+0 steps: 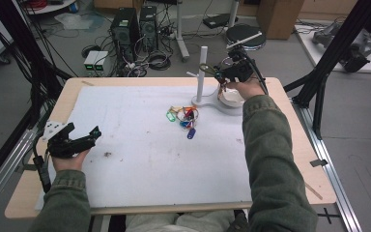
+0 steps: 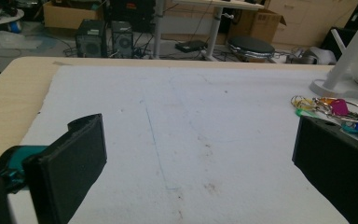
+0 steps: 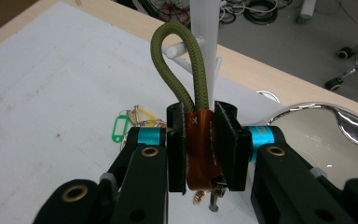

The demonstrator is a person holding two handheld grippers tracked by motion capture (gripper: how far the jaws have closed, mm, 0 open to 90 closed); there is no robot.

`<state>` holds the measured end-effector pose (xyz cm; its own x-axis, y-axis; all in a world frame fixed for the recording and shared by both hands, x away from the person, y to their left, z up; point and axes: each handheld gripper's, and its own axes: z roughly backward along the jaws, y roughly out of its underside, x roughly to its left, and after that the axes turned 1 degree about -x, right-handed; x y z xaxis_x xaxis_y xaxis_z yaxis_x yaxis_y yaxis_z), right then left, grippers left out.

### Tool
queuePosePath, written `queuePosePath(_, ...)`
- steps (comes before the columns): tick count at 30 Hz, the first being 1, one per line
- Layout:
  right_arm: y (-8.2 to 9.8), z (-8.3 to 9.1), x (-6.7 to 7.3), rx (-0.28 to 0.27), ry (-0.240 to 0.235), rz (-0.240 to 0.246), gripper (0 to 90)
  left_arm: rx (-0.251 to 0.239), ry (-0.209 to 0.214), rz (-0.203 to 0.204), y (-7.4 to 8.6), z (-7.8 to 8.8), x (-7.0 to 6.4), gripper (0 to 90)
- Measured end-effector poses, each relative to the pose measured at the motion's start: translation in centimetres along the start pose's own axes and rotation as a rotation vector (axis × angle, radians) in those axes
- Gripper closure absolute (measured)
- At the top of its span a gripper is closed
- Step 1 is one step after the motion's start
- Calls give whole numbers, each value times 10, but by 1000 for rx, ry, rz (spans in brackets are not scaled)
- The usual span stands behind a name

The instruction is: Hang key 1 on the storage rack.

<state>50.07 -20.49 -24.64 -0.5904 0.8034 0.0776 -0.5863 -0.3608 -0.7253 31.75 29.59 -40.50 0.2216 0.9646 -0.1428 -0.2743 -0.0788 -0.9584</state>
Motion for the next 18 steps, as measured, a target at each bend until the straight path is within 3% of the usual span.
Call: queuePosePath(18, 10, -31, -5, -23, 26, -36, 750, 2, 0, 1, 0, 1, 0, 32)
